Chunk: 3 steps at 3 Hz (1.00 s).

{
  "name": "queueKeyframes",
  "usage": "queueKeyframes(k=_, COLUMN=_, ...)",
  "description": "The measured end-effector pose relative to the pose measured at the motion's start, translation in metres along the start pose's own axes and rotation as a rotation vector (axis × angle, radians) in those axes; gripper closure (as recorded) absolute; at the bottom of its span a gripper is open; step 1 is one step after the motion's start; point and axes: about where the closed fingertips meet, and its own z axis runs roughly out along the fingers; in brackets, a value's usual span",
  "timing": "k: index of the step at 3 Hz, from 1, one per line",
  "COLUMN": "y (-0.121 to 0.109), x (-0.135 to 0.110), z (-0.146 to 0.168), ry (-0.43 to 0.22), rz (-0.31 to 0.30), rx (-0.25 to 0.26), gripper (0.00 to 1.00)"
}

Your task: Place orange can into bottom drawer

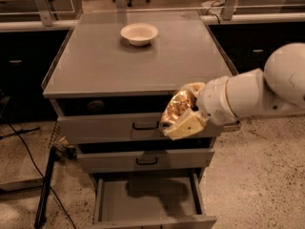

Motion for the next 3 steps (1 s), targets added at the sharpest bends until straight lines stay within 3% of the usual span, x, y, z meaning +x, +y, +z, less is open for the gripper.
queueKeyframes(k=1, y=0.032, x=0.042, z=0.024, ry=0.011, rz=0.041, rx=0.056, gripper=1.00)
queueKeyframes(k=2, y=0.080, x=0.095, z=0.072, ry=0.075, rz=0.005, rx=0.093, gripper=1.00)
queueKeyframes(k=3, y=0.081, x=0.104, z=0.072, ry=0.085, rz=0.012, rx=0.104, gripper=1.00)
